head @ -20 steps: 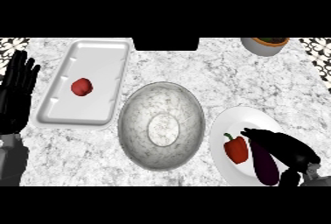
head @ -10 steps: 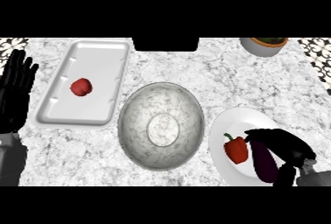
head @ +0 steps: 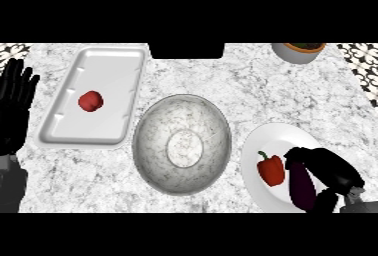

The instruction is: Pick the eggplant from the plate and place it in the bowl

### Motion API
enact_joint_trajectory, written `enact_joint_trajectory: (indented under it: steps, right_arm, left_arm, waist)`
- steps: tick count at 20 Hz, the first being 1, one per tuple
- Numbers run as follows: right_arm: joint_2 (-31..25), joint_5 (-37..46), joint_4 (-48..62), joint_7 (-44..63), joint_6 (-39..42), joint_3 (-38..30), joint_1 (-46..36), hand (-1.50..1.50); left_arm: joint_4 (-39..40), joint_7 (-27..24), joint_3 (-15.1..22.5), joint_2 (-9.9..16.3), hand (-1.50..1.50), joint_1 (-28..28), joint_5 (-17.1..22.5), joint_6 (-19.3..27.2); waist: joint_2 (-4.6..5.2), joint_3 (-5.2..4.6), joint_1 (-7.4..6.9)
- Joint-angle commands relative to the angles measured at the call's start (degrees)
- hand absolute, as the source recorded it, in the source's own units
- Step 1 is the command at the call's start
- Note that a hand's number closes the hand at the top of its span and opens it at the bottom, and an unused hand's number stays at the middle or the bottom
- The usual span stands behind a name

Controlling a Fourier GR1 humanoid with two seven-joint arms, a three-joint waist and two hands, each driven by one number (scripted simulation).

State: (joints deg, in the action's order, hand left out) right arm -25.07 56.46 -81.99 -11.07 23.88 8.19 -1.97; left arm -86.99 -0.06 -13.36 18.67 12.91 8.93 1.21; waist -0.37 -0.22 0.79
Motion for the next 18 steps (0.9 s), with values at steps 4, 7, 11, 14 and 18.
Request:
enact_joint_trajectory:
  steps: [4, 7, 11, 14, 18]
  right_arm:
    - [2.54, 0.07, -3.37, 18.77, -9.88, -15.24, 18.27, 1.50]
    - [4.51, 0.24, -11.02, 20.91, -14.89, -17.93, 27.50, 1.50]
    - [8.73, 2.28, -24.24, 23.37, -22.08, -19.78, 39.61, 1.50]
    - [11.67, 2.71, -37.15, 25.59, -24.01, -20.90, 46.83, 1.50]
    - [16.27, 0.30, -53.44, 22.77, -25.20, -18.59, 58.08, 1.50]
  left_arm:
    - [-0.15, -0.12, -3.70, 1.00, 0.00, -4.82, -0.85, 2.82]
    - [-0.57, 0.68, -5.19, 1.93, 0.00, -5.82, 0.03, 2.56]
    - [-1.63, 0.33, -4.88, 0.88, 0.00, -6.35, 0.58, 2.44]
    - [-1.92, -1.34, -5.33, 1.15, 0.00, -7.24, 1.28, 1.08]
    - [-3.27, 0.18, -4.86, 1.41, 0.00, -6.17, 1.91, 0.63]
  waist:
    - [-2.34, -0.19, 10.85]
    - [-2.24, -0.24, 10.73]
    - [-1.62, -0.25, 9.23]
    - [-1.28, -0.37, 7.67]
    - [-1.05, -0.22, 6.30]
